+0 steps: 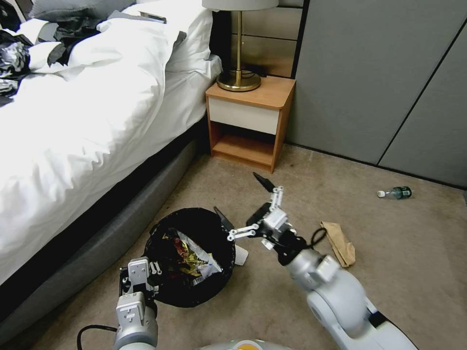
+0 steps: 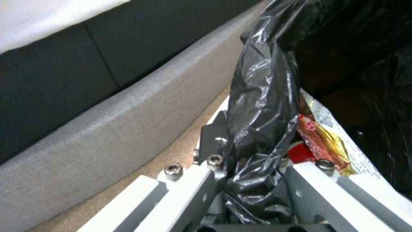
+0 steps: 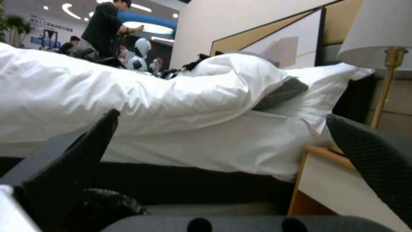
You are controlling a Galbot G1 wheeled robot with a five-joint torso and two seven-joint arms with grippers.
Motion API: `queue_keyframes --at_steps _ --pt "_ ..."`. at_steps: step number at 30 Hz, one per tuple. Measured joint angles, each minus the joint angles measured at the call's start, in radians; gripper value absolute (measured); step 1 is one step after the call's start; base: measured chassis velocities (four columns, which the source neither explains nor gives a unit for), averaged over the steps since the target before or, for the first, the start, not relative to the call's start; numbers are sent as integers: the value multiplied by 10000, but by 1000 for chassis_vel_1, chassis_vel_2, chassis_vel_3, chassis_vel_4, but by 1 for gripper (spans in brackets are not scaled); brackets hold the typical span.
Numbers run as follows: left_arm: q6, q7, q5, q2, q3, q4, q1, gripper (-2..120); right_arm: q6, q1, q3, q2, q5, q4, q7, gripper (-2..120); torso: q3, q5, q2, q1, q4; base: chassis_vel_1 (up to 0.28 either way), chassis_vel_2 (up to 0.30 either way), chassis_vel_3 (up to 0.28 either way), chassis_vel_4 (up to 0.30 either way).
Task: Pick up the trash bin, then pick up the garbage from the floor and place it into the trash bin.
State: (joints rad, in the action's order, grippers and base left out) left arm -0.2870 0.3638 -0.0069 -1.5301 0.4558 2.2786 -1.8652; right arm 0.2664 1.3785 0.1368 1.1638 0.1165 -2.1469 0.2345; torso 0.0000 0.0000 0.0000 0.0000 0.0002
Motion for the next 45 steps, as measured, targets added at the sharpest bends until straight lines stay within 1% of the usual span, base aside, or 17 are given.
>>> queue_keyframes --at_steps 1,4,7,8,10,11,14,15,18,20,24,30,40,43,45 --pt "0 0 0 0 0 0 0 1 0 0 0 0 0 0 0 111 0 0 0 0 0 0 0 0 0" --pt "0 0 0 0 0 0 0 1 160 287 71 122 -82 10 20 104 0 0 0 0 -1 0 0 0 0" --pt "0 0 0 -1 0 0 -1 1 303 478 232 213 -179 -14 19 100 0 0 0 -1 -1 0 0 0 0" --pt "0 0 0 -1 0 0 -1 1 303 478 232 213 -179 -14 19 100 0 0 0 -1 -1 0 0 0 0" --pt "0 0 0 0 0 -1 -1 1 548 889 598 474 -384 -27 -108 100 0 0 0 -1 0 0 0 0 0" --pt "0 0 0 0 0 0 -1 1 773 1261 907 726 -523 20 -285 100 0 0 0 0 -1 0 0 0 0" --pt "0 0 0 0 0 0 0 1 980 1599 1171 946 -631 148 -430 100 0 -1 0 0 -3 0 0 0 0" --pt "0 0 0 0 0 0 0 1 1261 2019 1472 1222 -742 352 -628 100 0 0 1 0 -3 0 0 0 0" --pt "0 0 -1 0 0 0 0 1 1453 2329 1638 1417 -801 534 -836 100 0 0 0 0 -3 0 0 0 0" --pt "0 0 0 0 0 0 0 1 1779 2708 1893 1661 -879 840 -1167 100 0 -1 0 -1 -3 0 0 0 0" --pt "0 0 0 0 0 0 0 1 2136 2917 2268 1848 -912 1111 -1292 100 0 0 1 0 -2 0 0 0 0" --pt "0 0 0 0 0 0 -1 1 2397 3083 2451 2013 -885 1400 -1324 100 0 0 0 -1 -2 0 0 0 0" --pt "0 0 0 0 0 0 0 1 2366 2871 2722 1939 -701 1561 -1366 100 0 0 0 0 -2 0 0 0 0" --pt "0 0 0 0 0 0 0 1 2201 2713 2816 1866 -617 1560 -1417 100 0 0 0 -1 -2 0 0 0 0" --pt "0 0 0 0 0 0 0 1 1909 2482 2891 1771 -522 1551 -1546 100 0 0 0 -1 -2 0 0 0 0"
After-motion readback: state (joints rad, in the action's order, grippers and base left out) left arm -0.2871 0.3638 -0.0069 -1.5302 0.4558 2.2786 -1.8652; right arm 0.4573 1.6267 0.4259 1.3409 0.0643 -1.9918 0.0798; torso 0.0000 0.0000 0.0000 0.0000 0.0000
